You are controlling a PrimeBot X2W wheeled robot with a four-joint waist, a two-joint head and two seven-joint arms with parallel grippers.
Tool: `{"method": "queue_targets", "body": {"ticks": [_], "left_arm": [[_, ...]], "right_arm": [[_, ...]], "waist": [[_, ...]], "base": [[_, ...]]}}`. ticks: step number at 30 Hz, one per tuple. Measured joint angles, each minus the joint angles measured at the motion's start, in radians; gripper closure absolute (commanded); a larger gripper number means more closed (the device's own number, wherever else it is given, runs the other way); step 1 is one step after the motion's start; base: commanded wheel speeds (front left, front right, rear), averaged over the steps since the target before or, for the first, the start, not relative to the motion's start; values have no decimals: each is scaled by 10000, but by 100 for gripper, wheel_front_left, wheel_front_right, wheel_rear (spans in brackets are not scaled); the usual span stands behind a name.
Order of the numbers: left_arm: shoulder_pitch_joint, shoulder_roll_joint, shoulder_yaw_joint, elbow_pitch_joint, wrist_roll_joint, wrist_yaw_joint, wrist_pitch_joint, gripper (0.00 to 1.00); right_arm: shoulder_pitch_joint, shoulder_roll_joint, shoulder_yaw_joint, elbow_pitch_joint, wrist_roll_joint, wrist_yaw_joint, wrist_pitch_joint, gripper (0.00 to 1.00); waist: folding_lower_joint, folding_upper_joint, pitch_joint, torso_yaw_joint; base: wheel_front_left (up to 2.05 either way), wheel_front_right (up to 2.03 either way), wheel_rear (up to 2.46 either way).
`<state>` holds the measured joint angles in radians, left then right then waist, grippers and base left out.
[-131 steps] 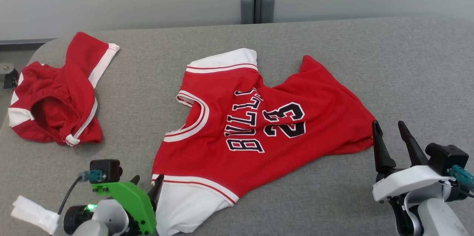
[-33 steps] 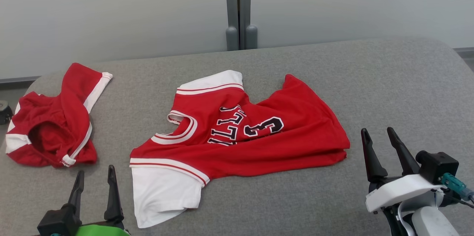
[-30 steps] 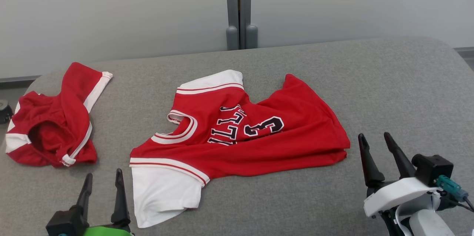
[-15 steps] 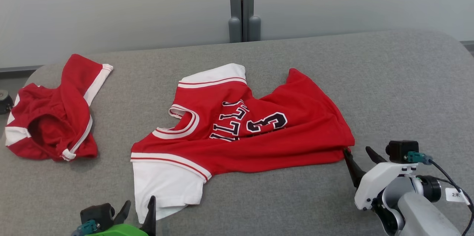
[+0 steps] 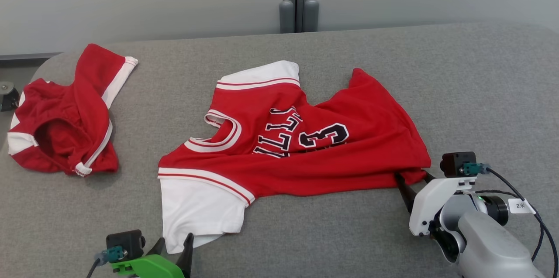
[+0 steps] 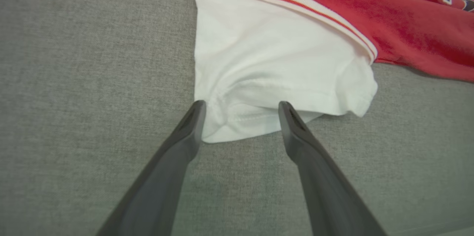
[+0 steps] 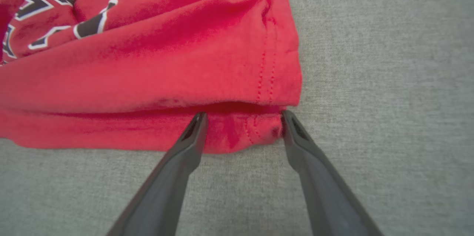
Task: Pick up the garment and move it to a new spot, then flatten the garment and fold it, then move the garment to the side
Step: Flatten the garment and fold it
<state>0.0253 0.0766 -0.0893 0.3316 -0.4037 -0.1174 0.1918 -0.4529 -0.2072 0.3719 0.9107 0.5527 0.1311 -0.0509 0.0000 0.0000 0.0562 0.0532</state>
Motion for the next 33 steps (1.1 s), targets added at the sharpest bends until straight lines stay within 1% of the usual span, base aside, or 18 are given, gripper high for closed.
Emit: {"method": "queue_targets", "body": {"ticks": [6,8,10,12,13,14,15,16,17,18,19,22,25,28,31,33], "left_arm": [[-253,155,144,389,198,445,48,0],[-311,171,94,545,184,433,119,0],[-371,182,19,669,121,370,221,0],[-418,194,-17,769,67,337,222,1],[-461,201,-40,842,58,311,224,16],[-491,215,-52,894,29,307,222,35],[-527,234,-59,943,-8,295,222,55],[-569,242,-77,988,-8,291,222,78],[-601,244,-96,1030,-15,280,222,100],[-628,247,-107,1064,-38,253,221,100],[-658,253,-125,1116,-94,236,209,100],[-686,253,-174,1214,-151,194,102,100],[-678,253,-155,1177,-272,132,-107,100],[-651,311,-219,817,-397,35,-391,100],[-502,476,-232,259,-485,15,-631,100],[-330,614,-117,-228,-529,15,-719,100]], "right_arm": [[-379,10,412,514,385,2,-17,0],[-459,21,546,604,506,0,-52,0],[-510,38,704,667,640,0,-109,4],[-545,33,836,734,754,0,-215,4],[-566,33,907,779,821,0,-270,6],[-588,25,943,838,894,0,-299,12],[-619,21,997,897,997,0,-299,27],[-651,10,1055,957,1070,0,-301,47],[-662,10,1110,1007,1124,-2,-313,58],[-667,13,1160,1039,1170,-2,-326,70],[-679,19,1225,1081,1233,-2,-389,100],[-698,27,1396,1149,1363,-2,-552,100],[-662,-81,1442,1168,1519,4,-984,100],[-586,-259,1335,1218,1664,4,-1210,100],[-412,-307,1285,750,1873,4,-1304,100],[-270,-456,1200,238,2096,4,-1252,100]], "waist": [[0,0,215,2],[0,0,247,-17],[0,0,266,-47],[0,0,277,-63],[0,0,281,-62],[0,0,284,-58],[0,0,290,-53],[0,0,297,-47],[0,0,302,-41],[0,0,305,-37],[0,0,302,-34],[0,0,268,-27],[0,0,174,-13],[0,0,58,20],[0,0,-56,34],[0,0,-121,20]], "base": [[0,0,0],[0,0,0],[0,0,0],[0,0,0],[0,0,0],[0,0,0],[0,0,0],[0,0,0],[0,0,0],[0,0,0],[0,0,0],[0,0,0],[0,0,0],[0,0,0],[0,0,0],[0,0,0]]}}
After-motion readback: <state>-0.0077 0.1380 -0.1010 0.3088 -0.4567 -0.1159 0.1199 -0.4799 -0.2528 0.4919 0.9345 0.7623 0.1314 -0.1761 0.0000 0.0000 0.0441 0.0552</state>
